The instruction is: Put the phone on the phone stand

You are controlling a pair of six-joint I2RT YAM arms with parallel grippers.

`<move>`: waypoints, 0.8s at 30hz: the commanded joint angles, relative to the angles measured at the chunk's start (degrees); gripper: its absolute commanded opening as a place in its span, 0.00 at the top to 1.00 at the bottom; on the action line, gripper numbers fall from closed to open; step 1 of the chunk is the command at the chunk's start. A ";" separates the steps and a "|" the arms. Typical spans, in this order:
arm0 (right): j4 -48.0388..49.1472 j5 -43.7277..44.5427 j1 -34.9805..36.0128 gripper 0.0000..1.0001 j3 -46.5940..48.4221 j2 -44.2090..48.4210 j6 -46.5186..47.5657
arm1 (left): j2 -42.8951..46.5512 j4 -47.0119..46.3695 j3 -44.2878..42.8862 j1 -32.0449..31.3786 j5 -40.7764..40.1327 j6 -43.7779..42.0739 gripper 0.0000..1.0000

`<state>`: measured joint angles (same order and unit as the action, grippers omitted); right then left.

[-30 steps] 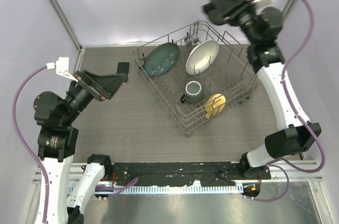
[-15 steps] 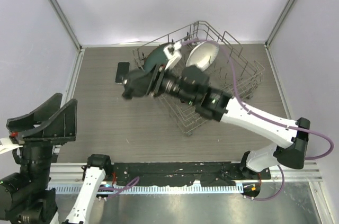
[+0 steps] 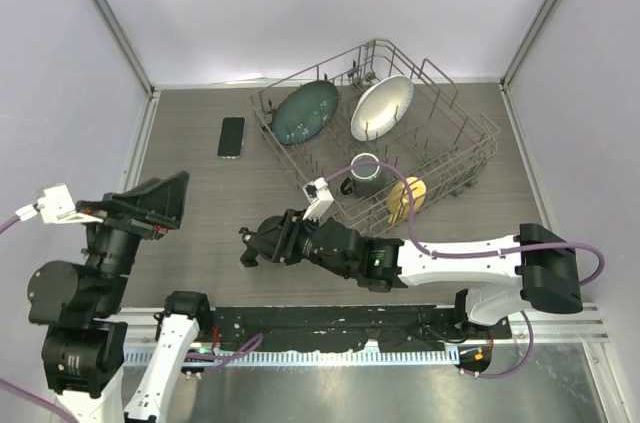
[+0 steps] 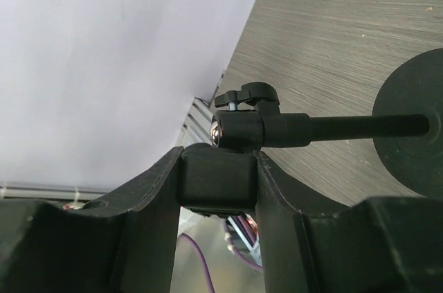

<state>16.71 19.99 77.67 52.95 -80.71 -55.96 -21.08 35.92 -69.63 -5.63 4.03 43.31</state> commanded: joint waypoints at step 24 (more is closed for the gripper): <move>24.69 21.40 1.70 0.93 -8.39 -0.33 -14.70 | -7.04 -4.02 16.36 -0.26 19.43 8.28 0.03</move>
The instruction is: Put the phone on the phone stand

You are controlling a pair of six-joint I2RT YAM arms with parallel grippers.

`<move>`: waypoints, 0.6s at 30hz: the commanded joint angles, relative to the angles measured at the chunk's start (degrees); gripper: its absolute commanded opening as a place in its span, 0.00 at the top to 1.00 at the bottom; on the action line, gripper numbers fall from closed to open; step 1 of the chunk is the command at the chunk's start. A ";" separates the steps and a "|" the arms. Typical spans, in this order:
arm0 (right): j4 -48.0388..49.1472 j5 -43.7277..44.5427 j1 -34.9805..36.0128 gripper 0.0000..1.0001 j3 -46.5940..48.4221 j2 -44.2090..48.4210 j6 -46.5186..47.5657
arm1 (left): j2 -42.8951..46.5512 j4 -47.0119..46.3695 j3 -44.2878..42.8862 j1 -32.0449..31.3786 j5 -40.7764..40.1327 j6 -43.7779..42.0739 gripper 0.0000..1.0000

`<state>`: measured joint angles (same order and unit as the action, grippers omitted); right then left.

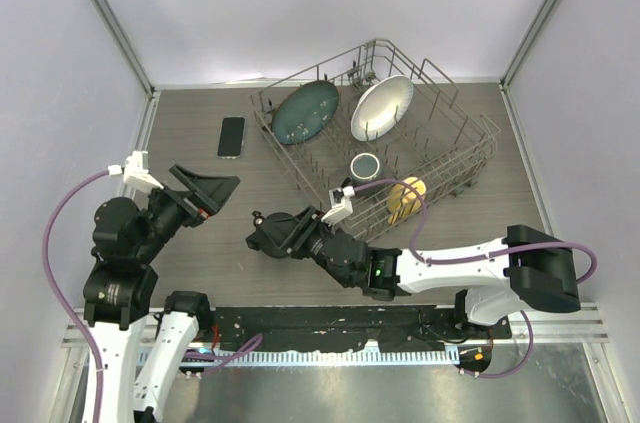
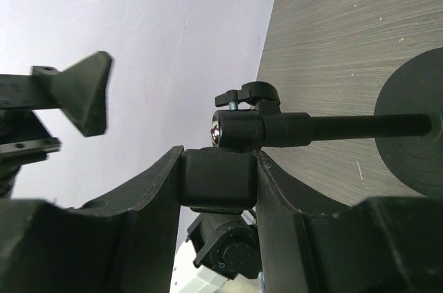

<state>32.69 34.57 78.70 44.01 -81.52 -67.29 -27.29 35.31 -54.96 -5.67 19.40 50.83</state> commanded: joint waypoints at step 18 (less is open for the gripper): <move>3.97 6.22 5.68 0.93 11.01 -6.72 3.93 | 2.58 -0.95 -2.52 -0.22 -1.63 -1.52 0.04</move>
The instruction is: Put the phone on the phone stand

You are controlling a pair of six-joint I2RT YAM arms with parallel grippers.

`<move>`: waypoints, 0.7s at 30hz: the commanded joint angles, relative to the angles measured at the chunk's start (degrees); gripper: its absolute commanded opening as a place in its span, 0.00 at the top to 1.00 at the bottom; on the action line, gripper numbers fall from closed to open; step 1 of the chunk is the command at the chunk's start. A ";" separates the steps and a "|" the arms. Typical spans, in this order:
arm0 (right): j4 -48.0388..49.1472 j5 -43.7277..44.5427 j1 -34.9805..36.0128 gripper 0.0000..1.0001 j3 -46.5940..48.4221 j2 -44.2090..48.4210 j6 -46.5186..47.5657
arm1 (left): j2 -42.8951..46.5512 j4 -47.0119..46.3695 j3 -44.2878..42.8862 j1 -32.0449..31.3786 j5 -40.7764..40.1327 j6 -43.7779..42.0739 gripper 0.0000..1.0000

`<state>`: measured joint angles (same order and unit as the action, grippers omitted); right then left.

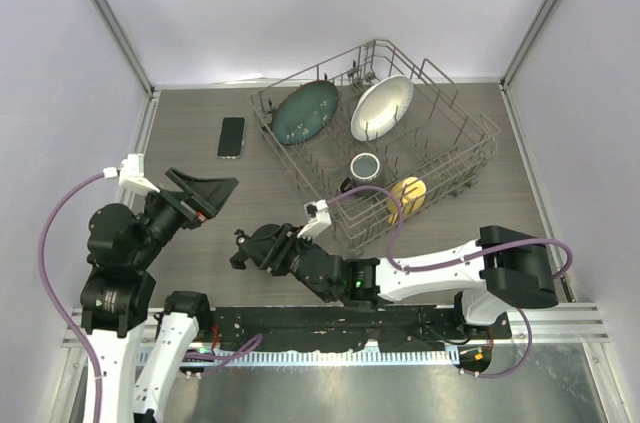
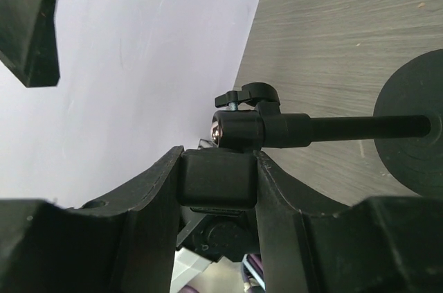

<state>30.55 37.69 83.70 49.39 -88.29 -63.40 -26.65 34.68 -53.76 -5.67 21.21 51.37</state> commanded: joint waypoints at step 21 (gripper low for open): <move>-6.18 5.29 1.20 0.36 6.78 1.01 -1.21 | -0.15 1.62 -5.48 -0.22 1.20 -5.32 0.03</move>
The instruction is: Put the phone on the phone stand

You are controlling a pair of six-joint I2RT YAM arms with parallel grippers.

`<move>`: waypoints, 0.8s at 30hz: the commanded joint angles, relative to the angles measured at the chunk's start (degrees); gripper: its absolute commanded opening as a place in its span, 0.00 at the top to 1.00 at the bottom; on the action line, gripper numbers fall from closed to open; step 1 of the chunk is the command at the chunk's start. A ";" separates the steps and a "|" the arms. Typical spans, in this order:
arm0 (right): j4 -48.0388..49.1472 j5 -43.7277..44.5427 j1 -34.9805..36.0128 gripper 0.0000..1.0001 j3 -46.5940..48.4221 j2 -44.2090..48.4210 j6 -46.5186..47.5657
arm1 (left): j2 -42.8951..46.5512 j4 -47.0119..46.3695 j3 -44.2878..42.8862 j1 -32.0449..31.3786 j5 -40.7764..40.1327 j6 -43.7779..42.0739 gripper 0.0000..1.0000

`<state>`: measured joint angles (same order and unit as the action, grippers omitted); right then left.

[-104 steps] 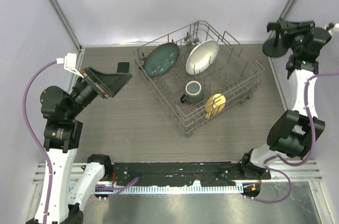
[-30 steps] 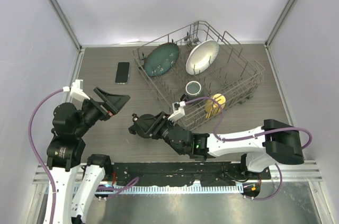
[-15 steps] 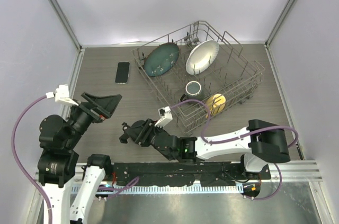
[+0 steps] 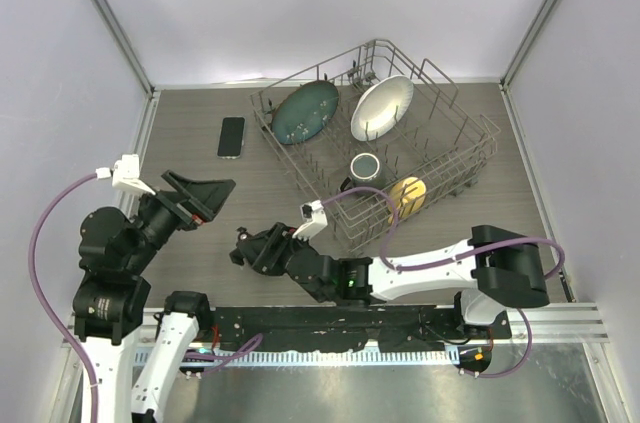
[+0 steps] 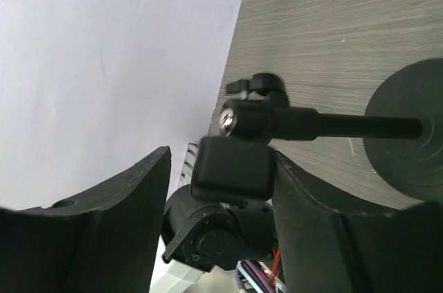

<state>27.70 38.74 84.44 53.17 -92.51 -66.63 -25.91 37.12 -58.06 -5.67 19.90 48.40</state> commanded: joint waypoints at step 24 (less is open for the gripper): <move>-43.22 -8.60 2.04 0.30 15.46 12.44 43.50 | -3.10 -4.78 2.78 -0.13 5.24 -3.66 0.03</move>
<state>-5.23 30.24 86.17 61.73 -82.50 -38.35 -30.20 35.38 -55.83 -5.72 23.66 46.00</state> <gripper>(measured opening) 0.753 0.970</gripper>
